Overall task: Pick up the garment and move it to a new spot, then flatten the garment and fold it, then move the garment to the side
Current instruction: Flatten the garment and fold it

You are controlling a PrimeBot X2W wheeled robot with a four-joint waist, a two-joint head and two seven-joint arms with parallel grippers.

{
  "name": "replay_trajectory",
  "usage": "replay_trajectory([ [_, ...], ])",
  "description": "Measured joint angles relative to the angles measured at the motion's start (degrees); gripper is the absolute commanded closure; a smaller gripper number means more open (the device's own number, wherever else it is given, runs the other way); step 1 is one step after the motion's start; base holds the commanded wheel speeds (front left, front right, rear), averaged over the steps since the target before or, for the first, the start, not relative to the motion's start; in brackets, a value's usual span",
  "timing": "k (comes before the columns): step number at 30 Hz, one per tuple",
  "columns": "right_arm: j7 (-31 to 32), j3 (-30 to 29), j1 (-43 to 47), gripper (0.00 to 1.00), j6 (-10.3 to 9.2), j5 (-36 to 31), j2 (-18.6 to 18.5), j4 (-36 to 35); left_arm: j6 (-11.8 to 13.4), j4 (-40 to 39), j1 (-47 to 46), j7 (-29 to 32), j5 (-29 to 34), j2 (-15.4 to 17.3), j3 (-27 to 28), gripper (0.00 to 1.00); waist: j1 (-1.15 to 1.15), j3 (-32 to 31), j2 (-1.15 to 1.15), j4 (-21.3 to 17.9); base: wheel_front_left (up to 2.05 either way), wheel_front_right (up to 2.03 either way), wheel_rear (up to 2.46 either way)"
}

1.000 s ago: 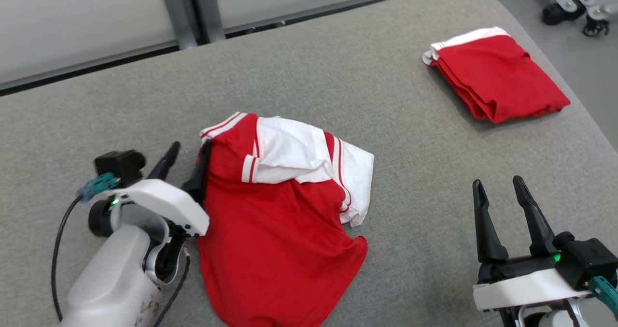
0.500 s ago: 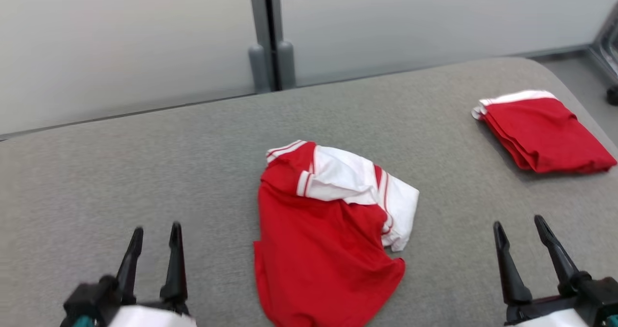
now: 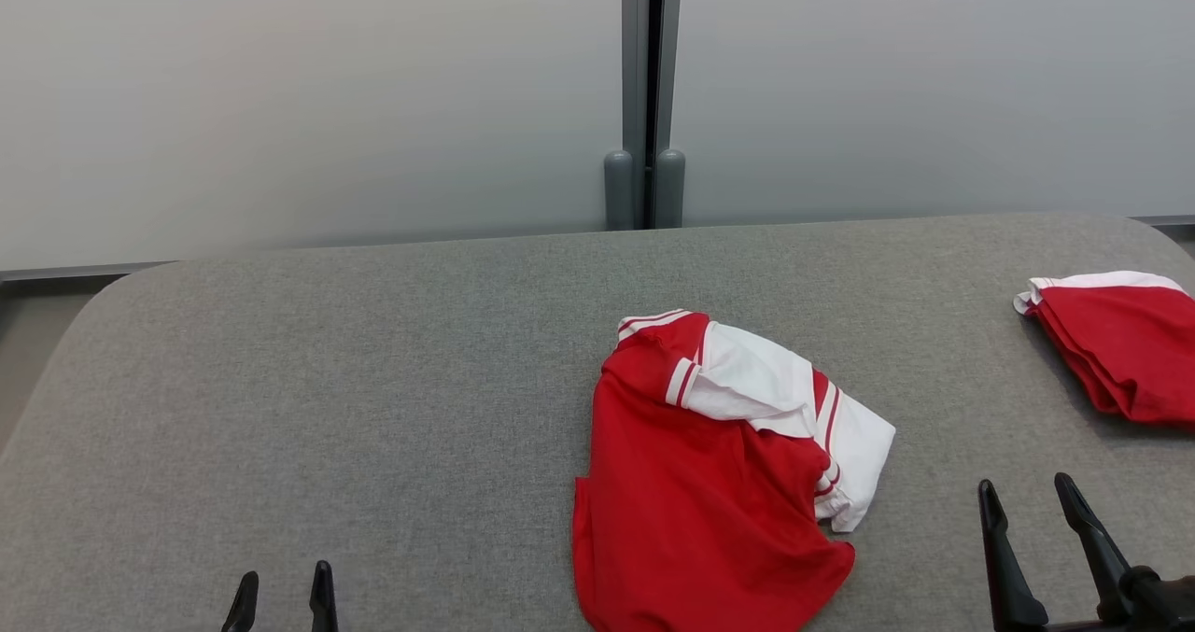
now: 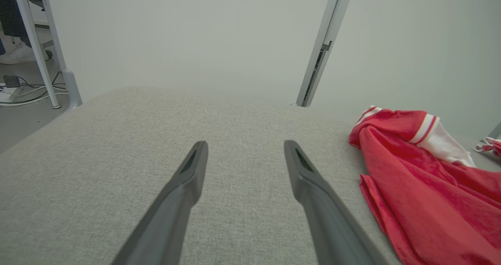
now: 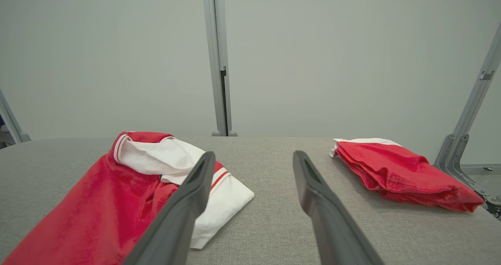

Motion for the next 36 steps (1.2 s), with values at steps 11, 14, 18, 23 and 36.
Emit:
replay_trajectory([
  [11,0.0,-0.4,-1.8,0.00,0.00,-0.3,0.0,-0.6,-5.3,-1.7,-6.6,0.8,1.7,-0.6,-15.9,0.00,0.00,1.0,0.00,-2.6,0.00,0.00,0.00],
  [14,0.0,-1.1,-3.1,0.00,0.00,-0.3,0.0,-1.3,-5.8,-1.4,-11.4,4.8,2.8,-0.8,-25.2,0.00,0.00,2.0,0.00,-4.3,0.00,0.00,0.00],
  [18,0.0,-0.8,-5.6,0.00,0.00,-0.3,0.0,-2.2,-6.2,2.6,-18.6,11.2,2.8,-0.8,-35.6,0.00,0.00,3.9,0.00,-7.1,0.00,0.00,0.00],
  [23,0.0,0.1,-8.1,0.00,0.00,1.2,0.0,-2.6,-6.2,9.7,-28.7,15.5,2.4,-0.2,-42.8,0.00,0.00,7.1,0.00,-11.4,0.00,0.00,0.00],
  [36,0.0,-0.5,-8.1,0.00,-0.01,4.5,0.0,-1.8,-3.2,24.5,-35.5,21.1,4.1,-0.5,-44.1,1.00,0.00,11.4,0.00,-20.1,0.00,0.00,0.00],
])
